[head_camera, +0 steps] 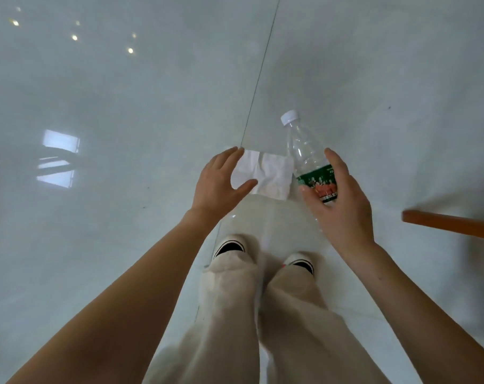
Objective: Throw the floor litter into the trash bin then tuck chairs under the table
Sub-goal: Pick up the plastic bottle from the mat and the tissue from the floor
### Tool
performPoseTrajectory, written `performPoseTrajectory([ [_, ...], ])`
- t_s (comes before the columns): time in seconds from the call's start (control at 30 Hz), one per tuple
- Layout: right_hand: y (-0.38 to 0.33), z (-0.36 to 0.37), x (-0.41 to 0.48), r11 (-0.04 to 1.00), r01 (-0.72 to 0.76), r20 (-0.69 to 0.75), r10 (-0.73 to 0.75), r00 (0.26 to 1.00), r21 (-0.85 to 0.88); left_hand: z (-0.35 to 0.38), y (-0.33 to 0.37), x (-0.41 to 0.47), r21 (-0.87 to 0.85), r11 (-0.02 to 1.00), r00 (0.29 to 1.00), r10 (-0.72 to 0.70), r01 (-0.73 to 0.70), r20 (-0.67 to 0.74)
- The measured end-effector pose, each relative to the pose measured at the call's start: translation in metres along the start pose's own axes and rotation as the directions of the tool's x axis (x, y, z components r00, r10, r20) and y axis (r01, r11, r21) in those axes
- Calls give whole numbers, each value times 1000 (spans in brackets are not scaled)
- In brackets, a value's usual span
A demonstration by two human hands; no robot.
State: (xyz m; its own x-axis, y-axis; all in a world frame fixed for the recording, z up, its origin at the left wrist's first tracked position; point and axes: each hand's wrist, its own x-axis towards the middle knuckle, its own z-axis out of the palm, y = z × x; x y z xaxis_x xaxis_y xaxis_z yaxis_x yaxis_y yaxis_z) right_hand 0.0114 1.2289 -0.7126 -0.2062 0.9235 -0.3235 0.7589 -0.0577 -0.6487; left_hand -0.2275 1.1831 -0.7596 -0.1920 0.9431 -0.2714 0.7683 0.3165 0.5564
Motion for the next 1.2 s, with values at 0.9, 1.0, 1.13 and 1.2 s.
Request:
performPoseTrajectory([
  [0.9, -31, -33, -13, 974, -98, -13, 103, 995, 205, -41, 47, -4, -276, 954, 993, -111, 117, 38],
  [1.0, -99, -101, -46, 958, -90, -38, 105, 994, 272, -131, 106, -30, -292, 946, 990, -135, 144, 51],
  [1.13, -218, -216, -92, 947, -49, -101, 85, 991, 317, -285, 207, -67, -284, 956, 997, -66, 76, 45],
  [1.2, -271, -270, -111, 945, -12, -135, 59, 989, 327, -354, 252, -83, -281, 959, 1000, -16, 16, 2],
])
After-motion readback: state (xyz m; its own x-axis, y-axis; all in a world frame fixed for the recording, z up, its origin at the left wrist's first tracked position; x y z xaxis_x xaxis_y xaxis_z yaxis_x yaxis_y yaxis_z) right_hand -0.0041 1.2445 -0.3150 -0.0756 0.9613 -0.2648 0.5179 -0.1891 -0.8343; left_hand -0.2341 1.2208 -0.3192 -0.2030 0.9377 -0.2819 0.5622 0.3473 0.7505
